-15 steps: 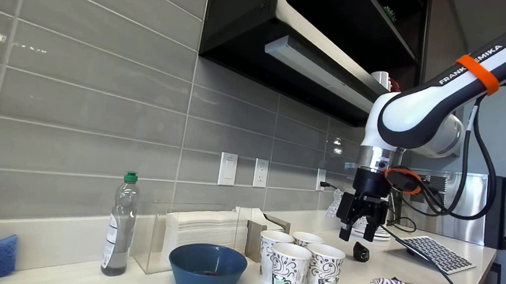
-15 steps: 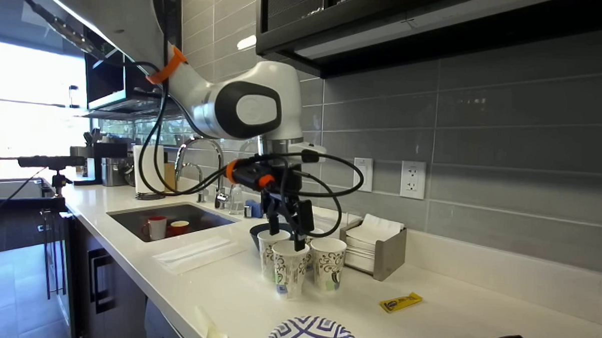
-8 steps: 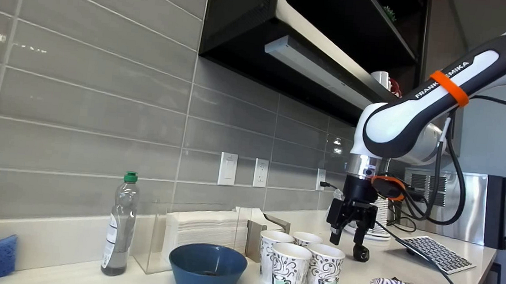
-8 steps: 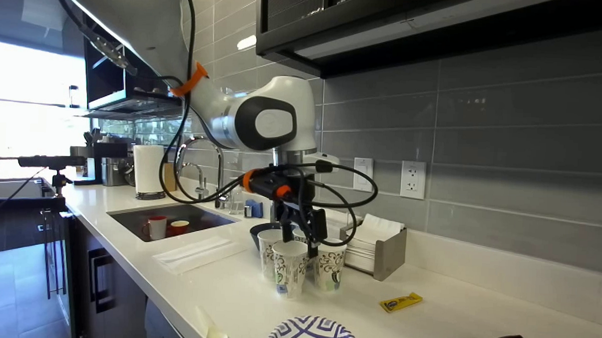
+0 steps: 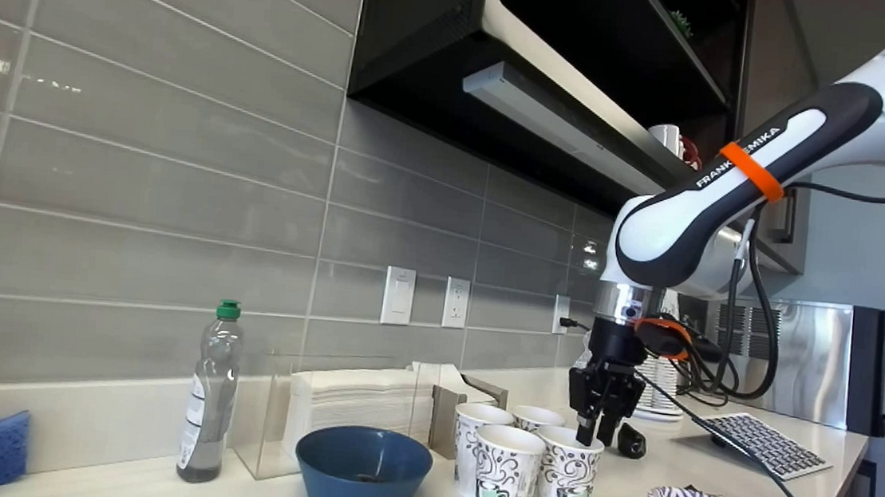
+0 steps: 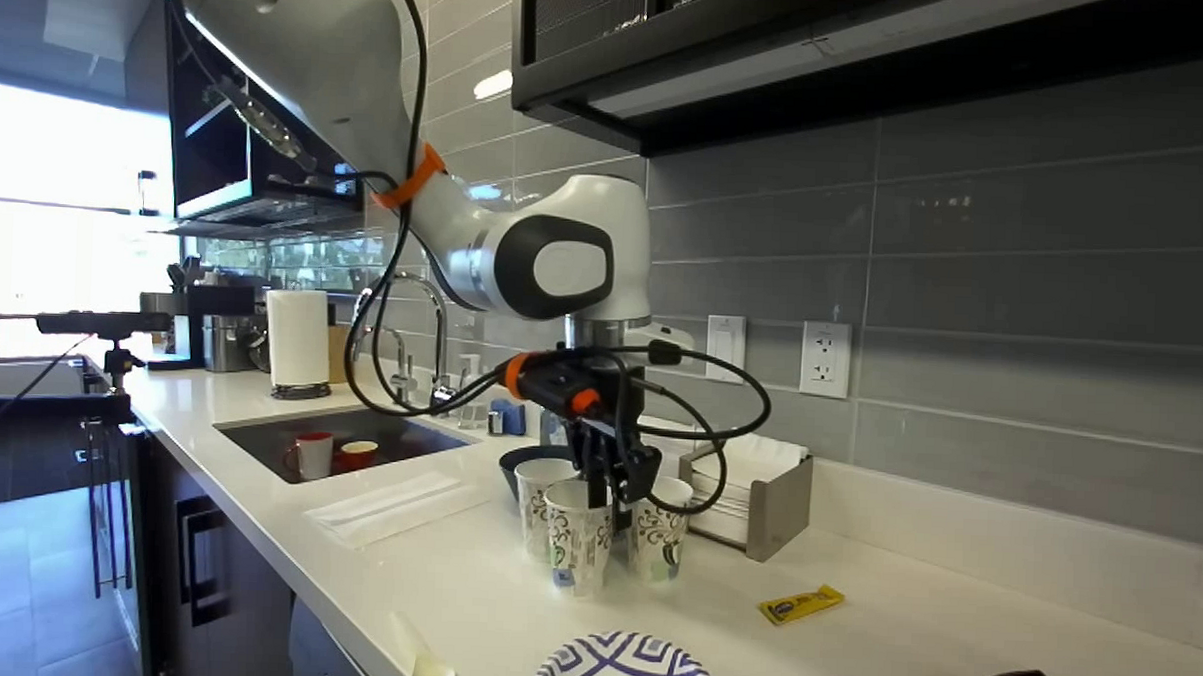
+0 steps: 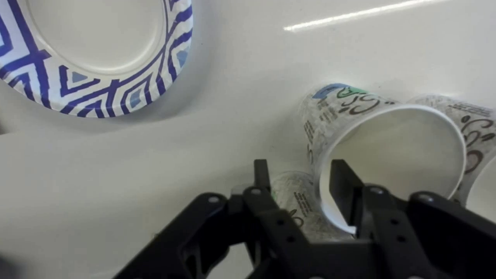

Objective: Stack the cups together

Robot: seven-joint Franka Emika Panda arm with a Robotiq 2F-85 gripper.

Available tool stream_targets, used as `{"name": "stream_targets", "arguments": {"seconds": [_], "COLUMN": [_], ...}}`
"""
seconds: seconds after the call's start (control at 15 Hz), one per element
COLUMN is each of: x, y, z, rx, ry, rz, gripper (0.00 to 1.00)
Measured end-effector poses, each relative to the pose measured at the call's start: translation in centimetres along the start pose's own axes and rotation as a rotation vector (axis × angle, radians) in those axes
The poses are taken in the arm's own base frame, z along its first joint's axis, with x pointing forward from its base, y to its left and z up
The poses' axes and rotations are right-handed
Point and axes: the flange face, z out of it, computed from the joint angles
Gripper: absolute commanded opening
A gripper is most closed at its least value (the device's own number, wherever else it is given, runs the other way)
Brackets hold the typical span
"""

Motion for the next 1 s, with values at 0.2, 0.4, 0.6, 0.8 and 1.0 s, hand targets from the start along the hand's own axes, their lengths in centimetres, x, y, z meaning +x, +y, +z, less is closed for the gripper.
{"name": "stream_targets", "arguments": {"seconds": [0.2,0.4,0.6,0.8,1.0], "x": [0.3,0.5,0.6,0.1,-0.6], "y": [0.0,0.2,0.4,0.7,0.6], "z": [0.4,0.0,-1.1,-2.7,-5.3], "rx": [0.009,0.008,-0.007,-0.03,-0.048], "ry": [-0.005,0.002,0.006,-0.012,-0.036], "rz": [0.007,0.008,-0.001,-0.022,-0.044], "gripper": [0.0,0.0,0.01,0.01,0.01]}}
